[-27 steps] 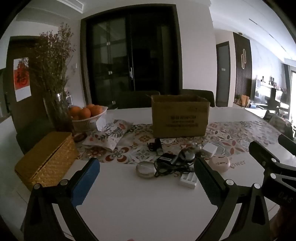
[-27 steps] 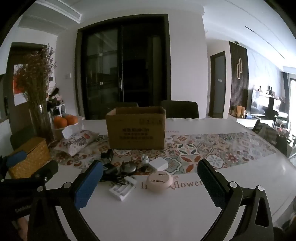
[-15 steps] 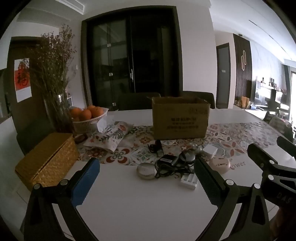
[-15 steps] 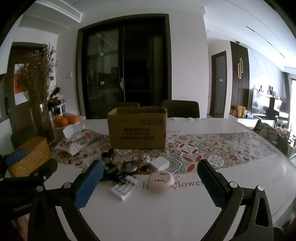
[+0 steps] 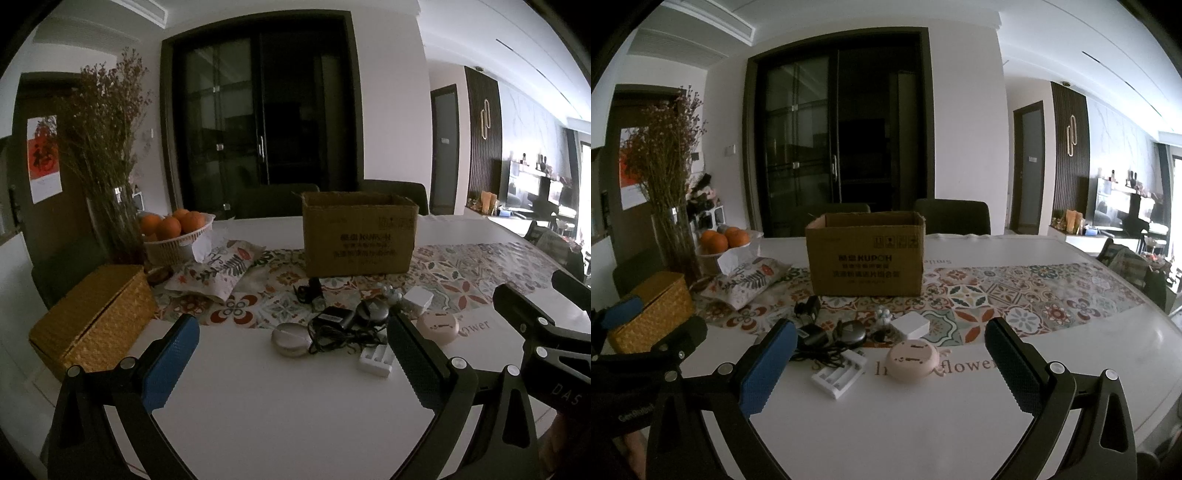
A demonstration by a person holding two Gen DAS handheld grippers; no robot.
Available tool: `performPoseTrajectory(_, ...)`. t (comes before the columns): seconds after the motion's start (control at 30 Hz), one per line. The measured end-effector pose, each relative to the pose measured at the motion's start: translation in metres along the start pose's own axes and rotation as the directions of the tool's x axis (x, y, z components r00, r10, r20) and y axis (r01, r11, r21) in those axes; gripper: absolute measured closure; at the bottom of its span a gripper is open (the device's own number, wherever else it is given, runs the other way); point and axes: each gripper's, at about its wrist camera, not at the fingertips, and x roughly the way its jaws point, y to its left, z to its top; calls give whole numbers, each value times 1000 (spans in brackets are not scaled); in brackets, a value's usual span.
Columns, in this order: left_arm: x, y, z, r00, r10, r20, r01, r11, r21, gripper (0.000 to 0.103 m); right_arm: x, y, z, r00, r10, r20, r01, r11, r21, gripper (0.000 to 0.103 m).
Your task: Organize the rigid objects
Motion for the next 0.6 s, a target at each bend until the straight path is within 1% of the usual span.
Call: performPoseTrajectory(0.6,1,0,1,1000,-7,-7,7,1000,0,0,1,0,0,1000,6,-5,-6,1000,-1,0)
